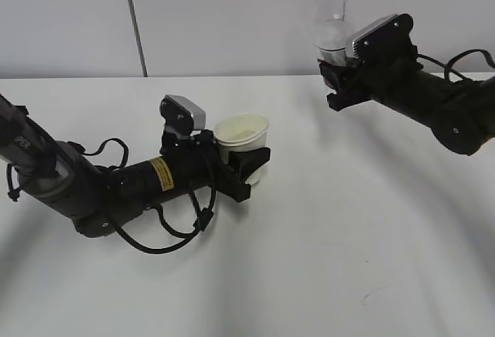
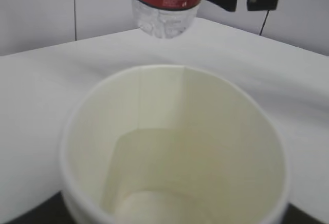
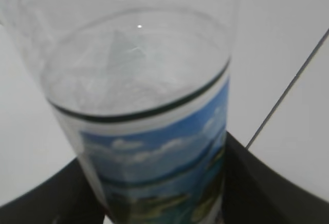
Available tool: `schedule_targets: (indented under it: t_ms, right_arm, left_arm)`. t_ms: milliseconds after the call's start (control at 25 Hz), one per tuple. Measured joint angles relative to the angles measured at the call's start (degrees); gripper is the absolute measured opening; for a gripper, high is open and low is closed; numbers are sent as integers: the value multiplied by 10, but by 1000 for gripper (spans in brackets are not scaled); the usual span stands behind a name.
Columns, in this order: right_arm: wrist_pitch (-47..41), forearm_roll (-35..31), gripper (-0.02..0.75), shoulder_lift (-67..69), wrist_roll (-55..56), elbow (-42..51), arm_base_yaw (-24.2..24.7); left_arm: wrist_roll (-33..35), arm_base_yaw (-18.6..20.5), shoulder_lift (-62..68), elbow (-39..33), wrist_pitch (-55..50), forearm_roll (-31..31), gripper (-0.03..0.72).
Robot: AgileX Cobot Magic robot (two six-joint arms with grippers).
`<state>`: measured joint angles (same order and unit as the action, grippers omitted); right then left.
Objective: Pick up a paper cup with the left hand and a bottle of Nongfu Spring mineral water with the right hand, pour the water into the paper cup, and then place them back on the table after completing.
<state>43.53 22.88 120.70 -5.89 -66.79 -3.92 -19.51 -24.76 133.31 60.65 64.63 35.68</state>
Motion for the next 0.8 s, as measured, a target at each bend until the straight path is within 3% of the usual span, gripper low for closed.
schedule_targets:
  t_ms: [480,800]
  right_arm:
    - [0,-34,424,0,164,46,0]
    - [-7,-87,424,0,182,48,3]
  left_arm:
    - [0,2,-18,0,-37,-13,359]
    - [0,15,-18,0,-39,-23,359]
